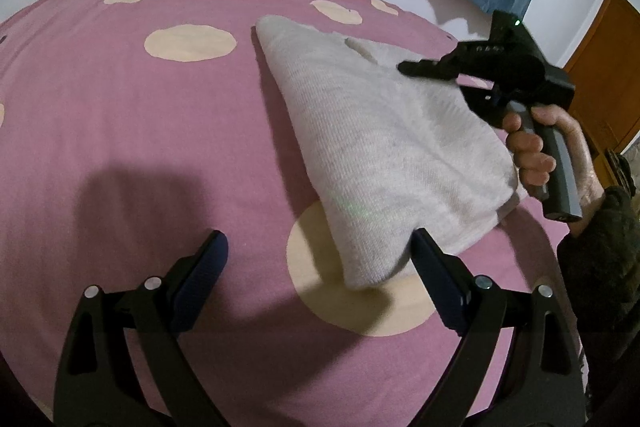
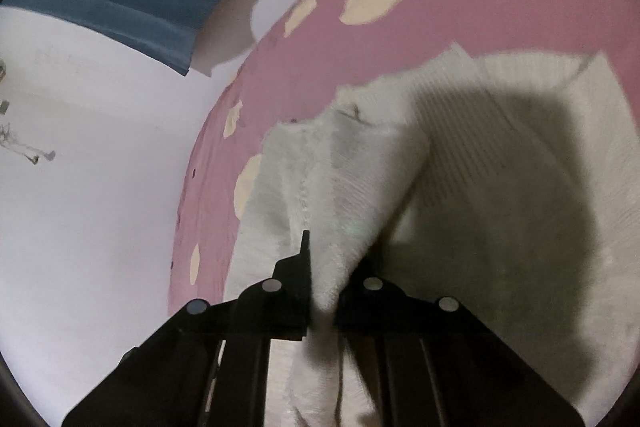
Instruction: Fold small clothes
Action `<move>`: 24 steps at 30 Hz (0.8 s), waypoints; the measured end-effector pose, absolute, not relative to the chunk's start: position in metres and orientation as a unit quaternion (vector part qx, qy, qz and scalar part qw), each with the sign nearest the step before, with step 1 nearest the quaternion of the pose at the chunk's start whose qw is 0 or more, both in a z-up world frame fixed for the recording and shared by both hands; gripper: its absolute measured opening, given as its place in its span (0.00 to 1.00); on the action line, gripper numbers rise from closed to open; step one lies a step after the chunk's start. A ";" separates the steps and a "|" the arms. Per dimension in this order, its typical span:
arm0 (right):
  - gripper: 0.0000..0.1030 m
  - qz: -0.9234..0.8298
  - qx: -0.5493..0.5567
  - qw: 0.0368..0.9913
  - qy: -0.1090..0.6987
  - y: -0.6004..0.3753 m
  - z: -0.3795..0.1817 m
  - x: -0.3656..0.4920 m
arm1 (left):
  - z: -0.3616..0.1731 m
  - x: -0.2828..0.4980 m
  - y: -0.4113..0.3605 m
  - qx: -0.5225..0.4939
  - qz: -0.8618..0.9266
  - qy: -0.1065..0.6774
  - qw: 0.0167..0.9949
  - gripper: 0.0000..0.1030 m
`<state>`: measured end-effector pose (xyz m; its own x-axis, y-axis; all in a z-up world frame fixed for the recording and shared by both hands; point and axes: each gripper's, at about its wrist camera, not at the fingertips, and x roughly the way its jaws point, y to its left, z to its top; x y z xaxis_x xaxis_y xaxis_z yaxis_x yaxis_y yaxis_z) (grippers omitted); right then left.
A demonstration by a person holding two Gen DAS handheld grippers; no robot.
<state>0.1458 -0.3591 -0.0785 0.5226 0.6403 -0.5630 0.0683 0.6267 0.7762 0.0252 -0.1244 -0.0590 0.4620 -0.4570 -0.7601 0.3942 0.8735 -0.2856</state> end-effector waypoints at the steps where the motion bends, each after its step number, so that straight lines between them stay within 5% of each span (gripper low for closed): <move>1: 0.09 0.182 0.388 0.784 0.450 -0.360 -0.074 0.144 | -0.059 0.025 -0.125 -0.035 -0.249 0.455 0.854 0.89; 9: 0.08 0.150 0.363 0.811 0.433 -0.398 -0.042 0.132 | -0.050 0.028 -0.149 -0.011 -0.263 0.444 0.856 0.89; 19: 0.10 0.117 0.437 0.766 0.456 -0.446 -0.107 0.120 | -0.063 0.027 -0.165 0.024 -0.265 0.458 0.848 0.89; 22: 0.15 0.123 0.448 0.763 0.449 -0.450 -0.103 0.107 | -0.065 0.026 -0.162 0.021 -0.266 0.456 0.849 0.89; 24: 0.32 0.124 0.447 0.765 0.446 -0.453 -0.097 0.093 | -0.065 0.024 -0.162 0.020 -0.266 0.455 0.850 0.89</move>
<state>0.0926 -0.4529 -0.0974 0.5710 0.5890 -0.5719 0.2094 0.5691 0.7952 0.0244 -0.1624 -0.0647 0.4442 -0.4340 -0.7838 0.4712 0.8572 -0.2077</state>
